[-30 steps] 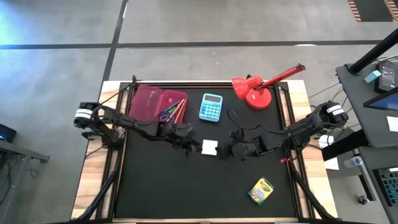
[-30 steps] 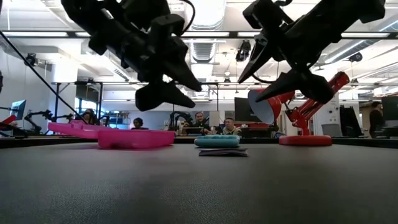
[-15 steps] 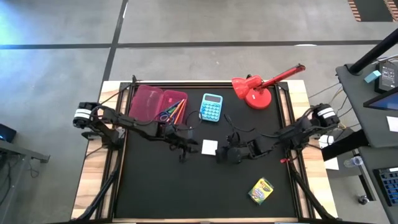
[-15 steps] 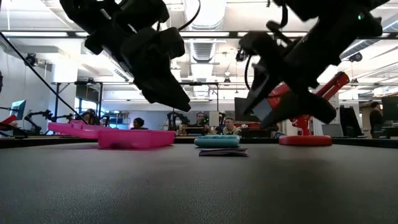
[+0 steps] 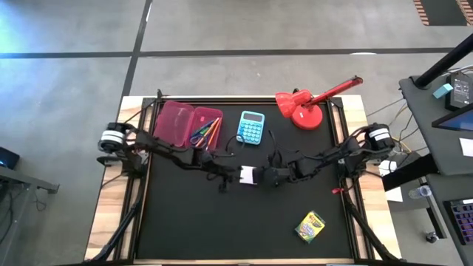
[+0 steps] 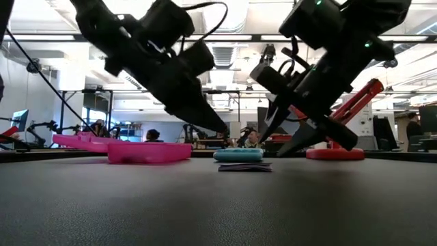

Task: Pack school essentials
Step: Put the pink sticky notes into the pink supply box

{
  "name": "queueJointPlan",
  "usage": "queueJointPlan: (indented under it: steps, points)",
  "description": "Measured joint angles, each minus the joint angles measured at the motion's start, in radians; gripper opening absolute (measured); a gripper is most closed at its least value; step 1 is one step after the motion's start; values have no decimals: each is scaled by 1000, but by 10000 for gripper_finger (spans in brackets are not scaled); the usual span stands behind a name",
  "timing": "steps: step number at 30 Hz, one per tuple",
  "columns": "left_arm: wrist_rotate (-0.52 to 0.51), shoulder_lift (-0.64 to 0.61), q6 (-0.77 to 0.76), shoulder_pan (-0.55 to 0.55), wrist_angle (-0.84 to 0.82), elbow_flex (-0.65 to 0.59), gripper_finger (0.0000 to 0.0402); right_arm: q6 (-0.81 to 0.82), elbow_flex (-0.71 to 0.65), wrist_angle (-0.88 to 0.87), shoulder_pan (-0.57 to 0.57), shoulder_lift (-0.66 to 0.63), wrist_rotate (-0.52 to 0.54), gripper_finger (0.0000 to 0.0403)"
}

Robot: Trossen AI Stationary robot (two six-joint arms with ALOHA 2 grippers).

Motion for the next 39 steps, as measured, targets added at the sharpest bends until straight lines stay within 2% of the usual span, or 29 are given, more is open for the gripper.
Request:
queueJointPlan:
  steps: [5,24,28,39]
  points:
    - [-4,85,35,0,82,3,164,-19,2,4,-37,2,-14,189]
    - [-40,176,130,10,116,6,164,-143,3,19,-112,19,-56,189]
    - [-48,196,138,10,114,4,164,-145,3,20,-118,39,-114,189]
    - [-52,188,165,12,39,-42,164,-152,3,36,-117,52,-148,189]
